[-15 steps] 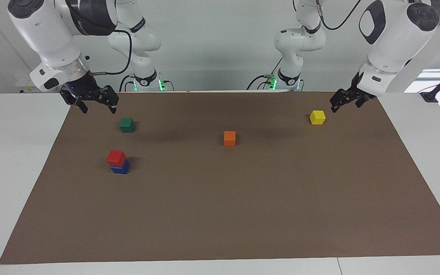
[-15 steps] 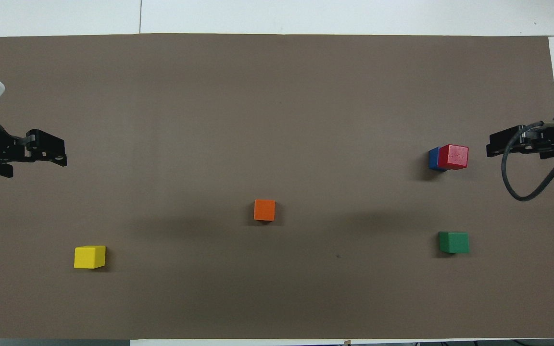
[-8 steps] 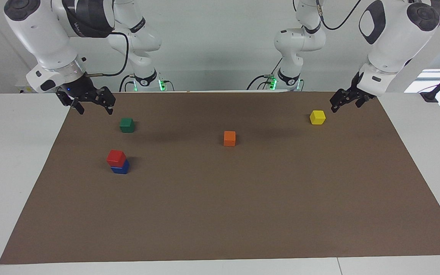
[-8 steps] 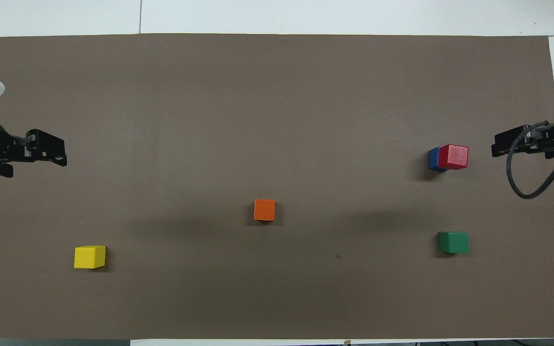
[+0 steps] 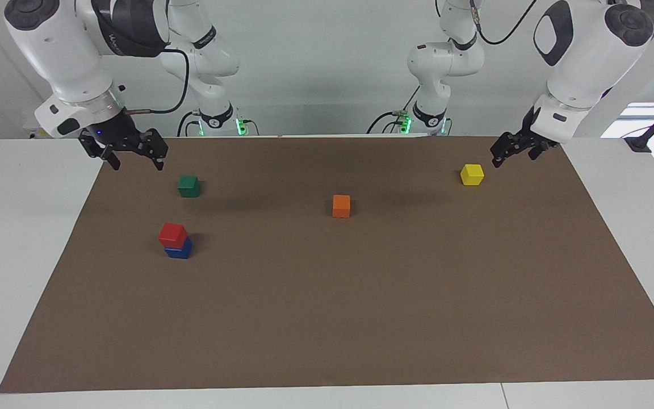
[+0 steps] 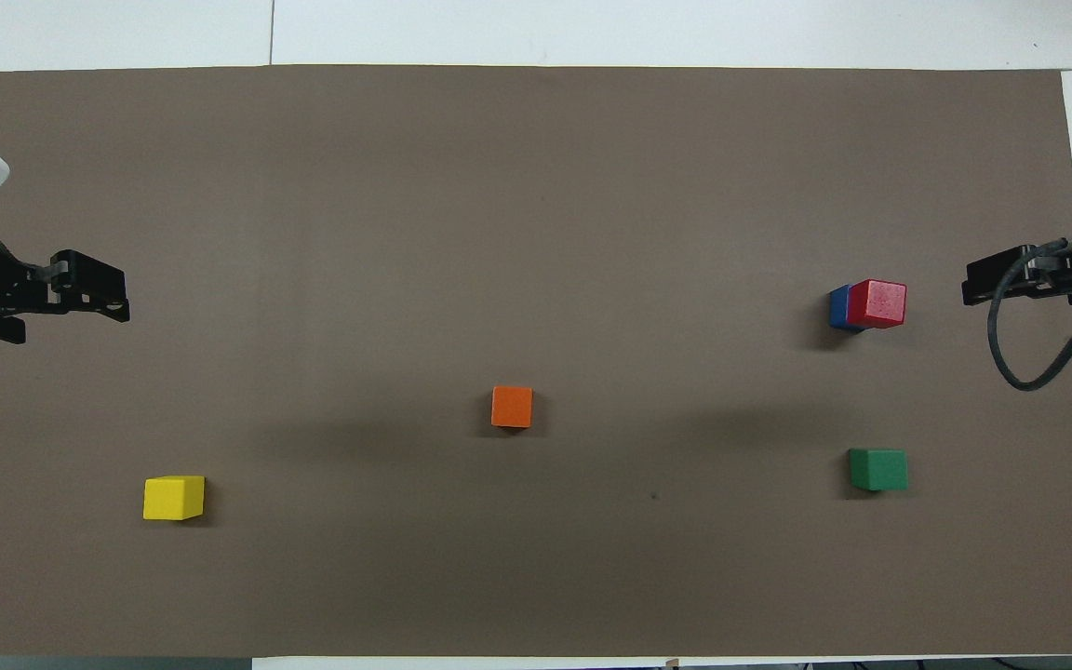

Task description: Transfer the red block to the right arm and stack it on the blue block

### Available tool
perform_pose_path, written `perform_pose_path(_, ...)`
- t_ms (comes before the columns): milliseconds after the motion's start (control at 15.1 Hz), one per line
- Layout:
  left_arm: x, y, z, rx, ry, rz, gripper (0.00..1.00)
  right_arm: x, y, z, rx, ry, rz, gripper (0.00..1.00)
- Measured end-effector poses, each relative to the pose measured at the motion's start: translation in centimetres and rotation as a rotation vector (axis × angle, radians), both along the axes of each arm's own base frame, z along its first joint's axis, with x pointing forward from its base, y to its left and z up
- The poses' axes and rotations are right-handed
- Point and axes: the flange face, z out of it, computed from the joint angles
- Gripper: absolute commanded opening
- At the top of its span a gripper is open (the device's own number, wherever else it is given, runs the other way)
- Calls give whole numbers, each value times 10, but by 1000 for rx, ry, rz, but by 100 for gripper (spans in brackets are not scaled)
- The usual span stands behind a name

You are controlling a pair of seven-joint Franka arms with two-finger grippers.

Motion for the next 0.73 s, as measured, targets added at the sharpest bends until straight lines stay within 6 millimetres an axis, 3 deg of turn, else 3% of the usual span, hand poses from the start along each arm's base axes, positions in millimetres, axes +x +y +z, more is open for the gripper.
perform_pose_path(728, 0, 0, 0, 0, 0, 0, 100, -1, 1, 0, -1, 6, 10, 100)
